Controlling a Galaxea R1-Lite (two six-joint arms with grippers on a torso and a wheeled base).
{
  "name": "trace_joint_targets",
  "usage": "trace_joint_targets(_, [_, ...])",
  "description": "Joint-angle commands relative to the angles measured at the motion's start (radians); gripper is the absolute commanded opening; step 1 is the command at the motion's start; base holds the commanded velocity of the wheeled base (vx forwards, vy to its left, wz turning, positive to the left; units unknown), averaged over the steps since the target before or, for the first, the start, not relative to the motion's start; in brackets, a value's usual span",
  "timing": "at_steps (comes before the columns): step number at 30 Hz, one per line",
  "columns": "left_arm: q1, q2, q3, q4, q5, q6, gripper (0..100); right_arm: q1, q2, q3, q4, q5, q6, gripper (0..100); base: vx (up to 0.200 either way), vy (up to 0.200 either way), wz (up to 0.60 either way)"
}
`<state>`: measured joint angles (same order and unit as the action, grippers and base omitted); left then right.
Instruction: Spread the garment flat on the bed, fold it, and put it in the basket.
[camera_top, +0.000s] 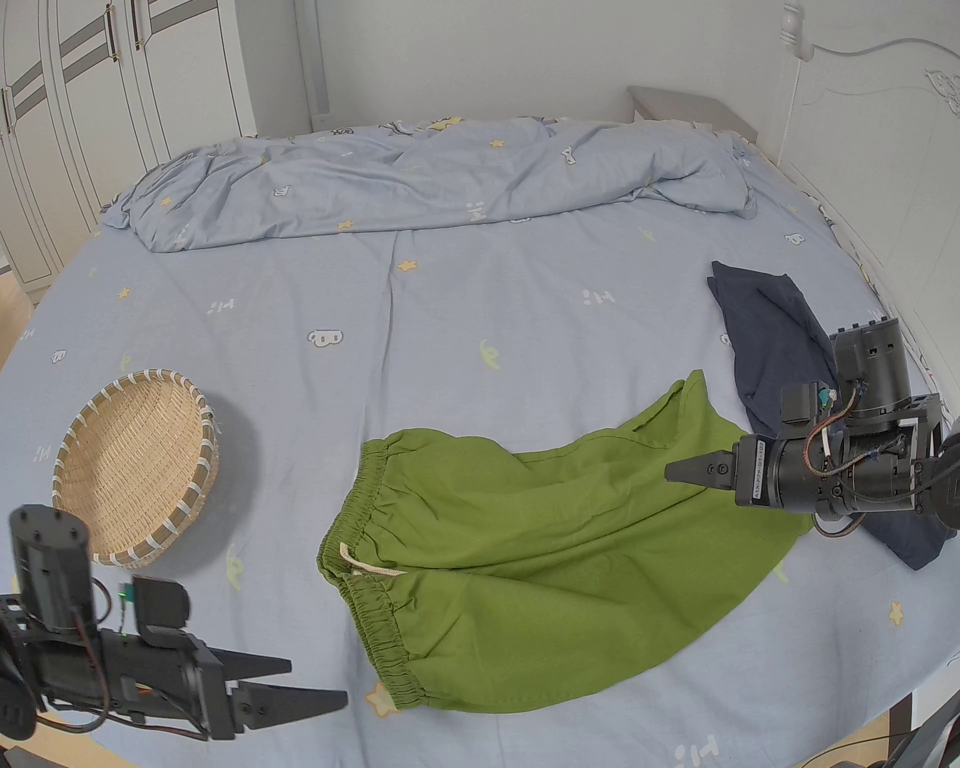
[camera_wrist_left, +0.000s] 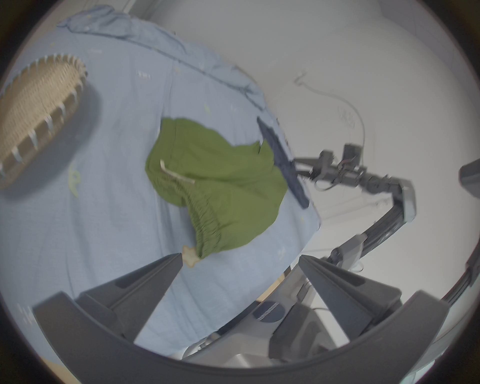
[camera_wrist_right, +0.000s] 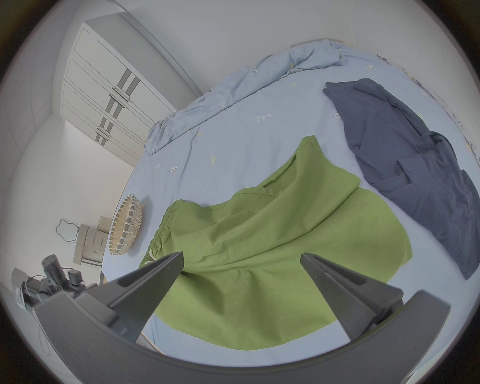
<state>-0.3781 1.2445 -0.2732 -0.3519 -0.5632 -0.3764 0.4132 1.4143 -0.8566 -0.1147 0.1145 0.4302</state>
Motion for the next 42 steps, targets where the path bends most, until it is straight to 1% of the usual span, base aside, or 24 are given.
trace_joint_targets(1, [-0.008,0.343,0.068,-0.116,-0.037,0.126,100,-0.037,-0.040,0.028,0.000,0.005,-0.005,100,0.000,0.000,0.00])
trace_joint_targets(2, [-0.013,0.383,0.048,-0.119,-0.037,0.136,100,-0.037,-0.041,0.028,0.000,0.005,-0.005,100,0.000,0.000,0.00])
trace_joint_targets(4, [-0.015,0.388,0.045,-0.119,-0.037,0.136,100,-0.037,-0.041,0.028,0.000,0.007,-0.005,100,0.000,0.000,0.00])
trace_joint_targets(7, [-0.027,0.421,-0.008,-0.119,-0.038,0.134,100,-0.030,-0.040,0.028,0.000,0.010,-0.001,100,0.000,0.000,0.00])
trace_joint_targets(10, [-0.045,0.421,-0.037,-0.119,-0.038,0.131,100,-0.027,-0.038,0.030,0.000,0.030,0.001,100,0.000,0.000,0.00])
trace_joint_targets(12, [-0.067,0.425,-0.081,-0.119,-0.037,0.122,100,-0.027,-0.038,0.031,0.000,0.048,0.002,100,0.000,0.000,0.00])
trace_joint_targets(16, [-0.085,0.454,-0.129,-0.119,-0.034,0.123,100,-0.028,-0.038,0.037,0.000,0.048,0.002,100,0.000,0.000,0.00])
trace_joint_targets(20, [-0.085,0.521,-0.178,-0.119,-0.024,0.125,100,-0.030,-0.041,0.036,0.000,0.048,0.002,100,0.000,0.000,0.00])
trace_joint_targets(25, [-0.097,0.579,-0.205,-0.119,-0.021,0.129,100,-0.031,-0.057,0.034,0.000,0.050,0.002,100,0.000,0.000,0.00])
trace_joint_targets(29, [-0.110,0.584,-0.215,-0.119,-0.021,0.126,100,-0.033,-0.057,0.034,0.000,0.050,0.002,100,0.000,0.000,0.00])
trace_joint_targets(31, [-0.136,0.579,-0.222,-0.119,-0.021,0.125,100,-0.033,-0.055,0.036,0.000,0.050,0.002,100,0.000,0.000,0.00])
trace_joint_targets(40, [-0.147,0.575,-0.221,-0.119,-0.023,0.123,100,-0.036,-0.054,0.036,0.000,0.050,0.001,100,0.000,0.000,0.00])
trace_joint_targets(41, [-0.147,0.576,-0.219,-0.119,-0.023,0.123,0,-0.036,-0.054,0.036,0.000,0.050,0.001,100,0.000,0.000,0.00])
trace_joint_targets(42, [-0.147,0.576,-0.218,-0.119,-0.023,0.123,0,-0.036,-0.054,0.036,0.000,0.050,0.001,100,0.000,0.000,0.00])
